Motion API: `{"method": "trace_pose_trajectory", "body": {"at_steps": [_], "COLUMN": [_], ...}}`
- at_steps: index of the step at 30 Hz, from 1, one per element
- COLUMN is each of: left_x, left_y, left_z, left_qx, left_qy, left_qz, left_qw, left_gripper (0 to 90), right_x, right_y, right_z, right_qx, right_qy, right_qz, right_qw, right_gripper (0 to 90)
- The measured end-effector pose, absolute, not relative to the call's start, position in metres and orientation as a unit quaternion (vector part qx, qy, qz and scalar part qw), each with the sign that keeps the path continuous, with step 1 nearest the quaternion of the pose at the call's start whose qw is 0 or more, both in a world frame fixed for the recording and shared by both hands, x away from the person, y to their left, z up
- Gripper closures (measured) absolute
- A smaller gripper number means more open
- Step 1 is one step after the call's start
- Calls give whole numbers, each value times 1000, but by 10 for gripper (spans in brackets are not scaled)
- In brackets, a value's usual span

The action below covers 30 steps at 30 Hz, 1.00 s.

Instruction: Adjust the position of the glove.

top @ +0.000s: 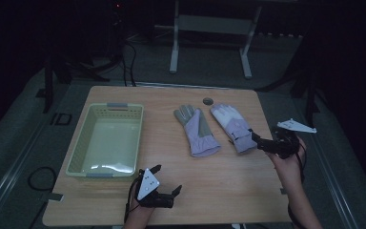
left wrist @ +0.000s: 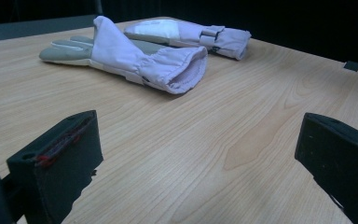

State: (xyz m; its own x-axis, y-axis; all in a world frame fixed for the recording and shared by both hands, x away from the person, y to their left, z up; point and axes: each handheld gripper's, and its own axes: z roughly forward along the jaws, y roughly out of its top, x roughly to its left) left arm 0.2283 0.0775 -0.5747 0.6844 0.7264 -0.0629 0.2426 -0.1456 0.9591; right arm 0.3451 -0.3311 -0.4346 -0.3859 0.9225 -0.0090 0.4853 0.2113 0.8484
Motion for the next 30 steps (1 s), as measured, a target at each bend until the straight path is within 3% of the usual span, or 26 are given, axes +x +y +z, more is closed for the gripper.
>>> {"method": "trace_pose_trajectory", "body": {"at_steps": [9,13,30], "left_x": [228,228,229], "left_y": [77,77,77], "left_z": [-575,-575,-575], "left_qx": [726,727,729], "left_qy": [333,329,327], "left_qz": [215,210,204], "left_qw": [562,565,566], "left_gripper": [7,7,7], "right_x": [357,360,406], "right_y": [-306,-290,-226], "right_z": [-426,-424,-434], "right_qx": [458,438,425], "right_qy": [744,752,782], "right_qz": [407,399,390], "right_qw": [267,288,236], "right_gripper": [200,226,277]}}
